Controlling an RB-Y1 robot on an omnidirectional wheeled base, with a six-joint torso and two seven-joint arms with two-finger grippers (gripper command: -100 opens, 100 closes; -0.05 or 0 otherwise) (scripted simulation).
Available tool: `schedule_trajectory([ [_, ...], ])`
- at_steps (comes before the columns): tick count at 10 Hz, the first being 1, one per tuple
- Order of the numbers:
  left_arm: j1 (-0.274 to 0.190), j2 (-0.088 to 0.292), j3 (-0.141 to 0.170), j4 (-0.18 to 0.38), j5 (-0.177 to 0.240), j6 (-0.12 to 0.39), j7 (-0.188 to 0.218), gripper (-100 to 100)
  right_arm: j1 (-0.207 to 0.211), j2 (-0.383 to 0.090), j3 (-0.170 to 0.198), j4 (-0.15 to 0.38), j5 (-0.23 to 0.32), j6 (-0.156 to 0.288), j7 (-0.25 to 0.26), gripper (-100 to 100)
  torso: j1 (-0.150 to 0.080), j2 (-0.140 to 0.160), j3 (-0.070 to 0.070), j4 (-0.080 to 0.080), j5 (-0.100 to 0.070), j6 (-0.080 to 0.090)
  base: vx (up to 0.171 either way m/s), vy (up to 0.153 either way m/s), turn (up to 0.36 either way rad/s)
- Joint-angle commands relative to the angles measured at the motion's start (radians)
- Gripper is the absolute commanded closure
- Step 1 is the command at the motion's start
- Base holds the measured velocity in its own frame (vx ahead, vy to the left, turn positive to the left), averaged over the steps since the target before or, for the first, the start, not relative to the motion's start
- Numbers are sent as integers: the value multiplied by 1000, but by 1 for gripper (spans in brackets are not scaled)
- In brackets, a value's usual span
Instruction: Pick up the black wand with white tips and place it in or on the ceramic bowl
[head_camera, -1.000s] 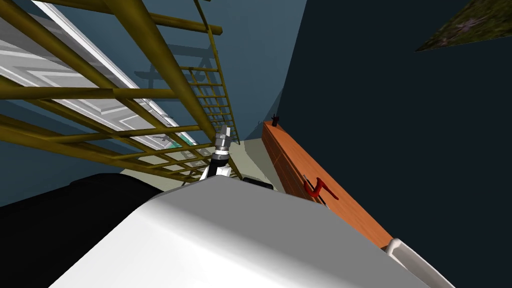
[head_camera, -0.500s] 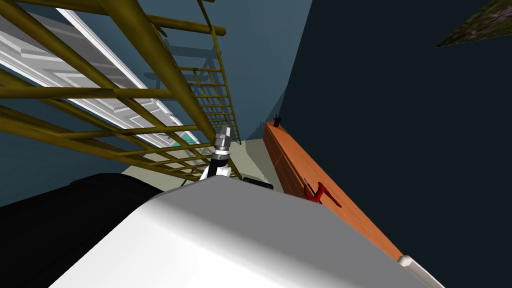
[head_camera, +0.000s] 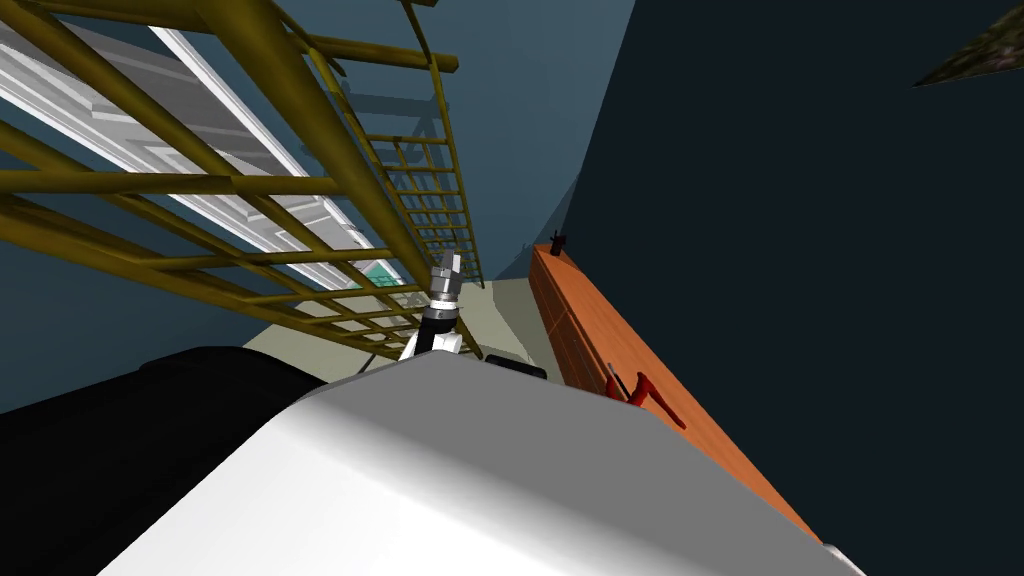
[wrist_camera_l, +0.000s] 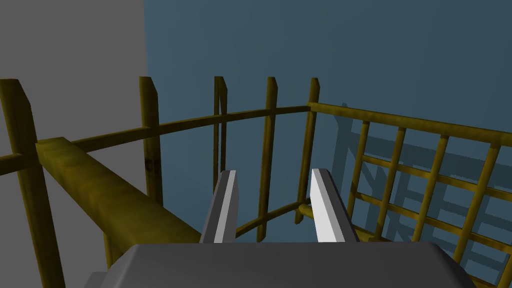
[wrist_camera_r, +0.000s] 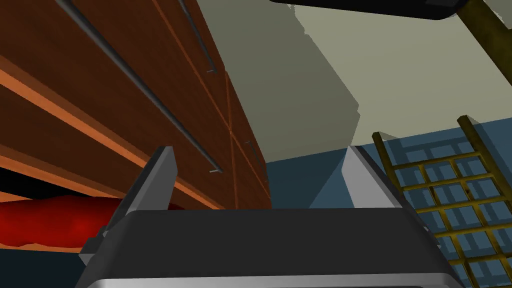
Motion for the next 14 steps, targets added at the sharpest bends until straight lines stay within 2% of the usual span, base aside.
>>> schedule_trajectory([
  [1,0,0,0,0,0,0,0,0,-8,-26,20,49,1,3,13,-100,0,0,0,0,0,0,46,-92,122],
  [6,0,0,0,0,0,0,0,0,-26,-92,90,153,-3,21,32,-100,0,0,0,0,0,0,41,-89,109],
  [7,0,0,0,0,0,0,0,0,-31,-100,117,184,-4,26,37,-100,-1,-1,0,0,0,0,55,-116,163],
  [11,0,0,0,0,0,0,0,0,-37,-91,171,231,-6,32,45,-100,0,0,0,0,-1,0,34,-90,67],
  [13,0,0,0,0,0,0,0,0,-34,-95,170,226,-6,34,44,-100,1,0,0,0,0,0,15,-44,37],
  [14,0,0,0,0,0,0,0,0,-34,-94,171,229,-6,32,45,0,4,1,0,0,0,1,2,-6,0],
])
